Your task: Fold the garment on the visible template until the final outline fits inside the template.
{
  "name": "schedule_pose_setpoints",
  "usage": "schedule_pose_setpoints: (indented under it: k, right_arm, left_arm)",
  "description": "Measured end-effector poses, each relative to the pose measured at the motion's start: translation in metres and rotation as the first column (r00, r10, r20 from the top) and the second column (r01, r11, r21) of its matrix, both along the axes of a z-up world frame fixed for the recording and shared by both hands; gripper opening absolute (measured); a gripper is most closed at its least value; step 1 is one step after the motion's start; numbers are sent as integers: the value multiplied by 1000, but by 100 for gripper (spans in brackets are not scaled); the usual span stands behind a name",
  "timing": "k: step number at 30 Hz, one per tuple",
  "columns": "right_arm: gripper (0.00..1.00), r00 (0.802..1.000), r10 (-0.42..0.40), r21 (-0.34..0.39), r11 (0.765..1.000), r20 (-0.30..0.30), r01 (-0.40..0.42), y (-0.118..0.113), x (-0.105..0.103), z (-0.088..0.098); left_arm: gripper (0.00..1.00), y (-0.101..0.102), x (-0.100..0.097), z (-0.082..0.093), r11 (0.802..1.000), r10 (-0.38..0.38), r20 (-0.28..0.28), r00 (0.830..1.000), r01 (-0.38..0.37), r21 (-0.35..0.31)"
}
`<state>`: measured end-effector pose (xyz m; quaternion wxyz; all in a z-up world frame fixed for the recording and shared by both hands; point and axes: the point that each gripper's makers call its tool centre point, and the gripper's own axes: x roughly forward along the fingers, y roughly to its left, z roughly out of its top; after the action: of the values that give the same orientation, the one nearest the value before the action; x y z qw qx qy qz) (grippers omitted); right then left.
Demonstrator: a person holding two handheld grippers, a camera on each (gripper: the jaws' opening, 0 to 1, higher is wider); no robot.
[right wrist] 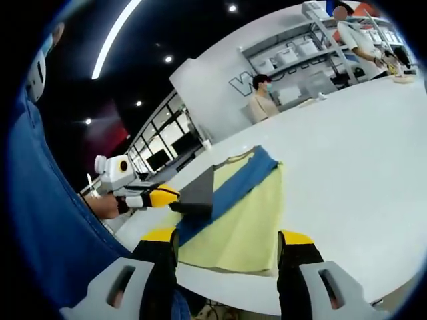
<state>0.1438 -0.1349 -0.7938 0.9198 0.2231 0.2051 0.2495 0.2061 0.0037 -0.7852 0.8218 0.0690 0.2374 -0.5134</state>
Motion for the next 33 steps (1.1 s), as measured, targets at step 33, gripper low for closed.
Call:
schedule_pose_setpoints:
  k: [33]
  right_arm:
    - [59, 997, 72, -1, 997, -20, -72, 29, 12, -1]
  left_arm:
    - [30, 126, 34, -9, 922, 384, 87, 919, -387, 18]
